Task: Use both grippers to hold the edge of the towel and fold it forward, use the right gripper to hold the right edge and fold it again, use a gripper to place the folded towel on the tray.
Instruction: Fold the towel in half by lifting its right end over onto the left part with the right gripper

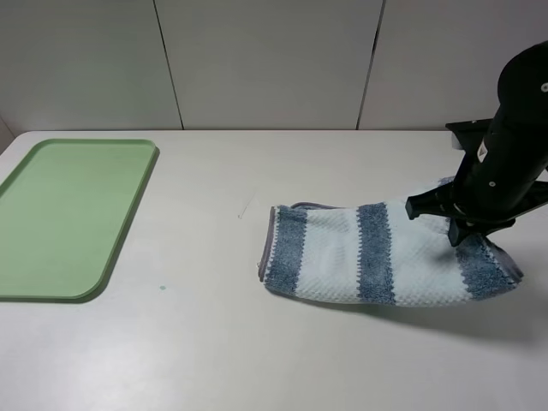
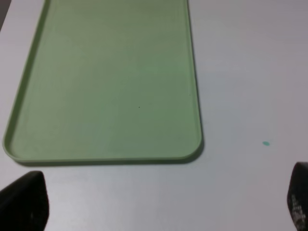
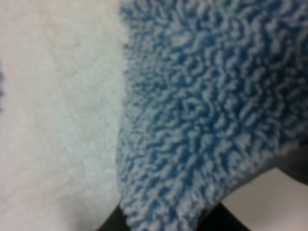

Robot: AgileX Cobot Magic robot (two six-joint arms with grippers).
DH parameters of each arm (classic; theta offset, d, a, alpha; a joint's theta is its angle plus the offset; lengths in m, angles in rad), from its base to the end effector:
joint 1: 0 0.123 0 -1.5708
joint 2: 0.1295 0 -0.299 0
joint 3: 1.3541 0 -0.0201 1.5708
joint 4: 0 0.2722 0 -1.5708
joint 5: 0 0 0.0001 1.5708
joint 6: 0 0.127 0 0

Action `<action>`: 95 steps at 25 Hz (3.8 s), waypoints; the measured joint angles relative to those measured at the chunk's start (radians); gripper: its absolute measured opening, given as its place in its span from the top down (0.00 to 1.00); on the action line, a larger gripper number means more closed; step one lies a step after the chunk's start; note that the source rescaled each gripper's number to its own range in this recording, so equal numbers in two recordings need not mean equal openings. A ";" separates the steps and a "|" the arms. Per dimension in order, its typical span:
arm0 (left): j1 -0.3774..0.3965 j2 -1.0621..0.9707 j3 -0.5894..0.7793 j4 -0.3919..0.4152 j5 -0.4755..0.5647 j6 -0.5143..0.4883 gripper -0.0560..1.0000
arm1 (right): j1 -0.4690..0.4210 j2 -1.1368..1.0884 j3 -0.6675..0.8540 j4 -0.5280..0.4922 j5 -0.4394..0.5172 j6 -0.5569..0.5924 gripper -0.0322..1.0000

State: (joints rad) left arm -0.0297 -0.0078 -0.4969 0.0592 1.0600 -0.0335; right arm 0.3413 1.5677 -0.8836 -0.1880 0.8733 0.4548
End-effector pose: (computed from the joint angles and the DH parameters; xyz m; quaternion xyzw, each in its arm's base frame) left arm 0.0313 0.0056 0.2706 -0.0028 0.8514 0.0130 0.5243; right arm 0.2772 0.0792 0.1583 -0.0001 0.9959 -0.0496 0.0752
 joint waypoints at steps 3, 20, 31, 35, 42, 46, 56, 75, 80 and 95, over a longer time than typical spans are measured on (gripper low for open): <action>0.000 0.000 0.000 0.000 0.000 0.000 0.00 | -0.001 -0.018 -0.048 -0.024 0.076 0.000 0.85; 0.000 0.000 0.000 0.000 0.000 0.000 0.00 | -0.001 -0.021 -0.189 0.041 0.213 -0.021 0.85; 0.000 0.000 0.000 0.000 0.000 0.000 0.00 | 0.062 -0.021 -0.190 0.088 0.201 -0.013 0.85; 0.000 0.000 0.000 0.000 0.000 0.000 0.00 | 0.098 -0.021 -0.190 0.093 0.200 0.012 0.85; 0.000 0.000 0.000 0.000 0.000 0.000 0.00 | 0.126 -0.021 -0.190 0.107 0.199 0.043 0.85; 0.000 0.000 0.000 0.001 0.000 0.000 0.00 | 0.126 -0.021 -0.190 0.110 0.198 0.070 0.85; 0.000 0.000 0.000 0.001 0.000 0.000 0.00 | 0.126 0.055 -0.231 0.142 0.196 0.093 0.85; 0.000 0.000 0.000 0.064 0.000 0.000 0.00 | 0.255 0.274 -0.428 0.142 0.207 0.106 0.85; 0.000 0.000 0.000 0.098 -0.005 0.000 0.00 | 0.255 0.276 -0.428 0.146 0.203 0.109 0.84; 0.000 0.000 0.000 0.106 -0.014 0.000 0.00 | 0.255 0.266 -0.430 0.262 0.141 0.043 0.00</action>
State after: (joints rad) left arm -0.0297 -0.0078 -0.4969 0.1655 1.0459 -0.0335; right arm 0.5962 1.8336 -1.3138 0.0739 1.0145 0.4974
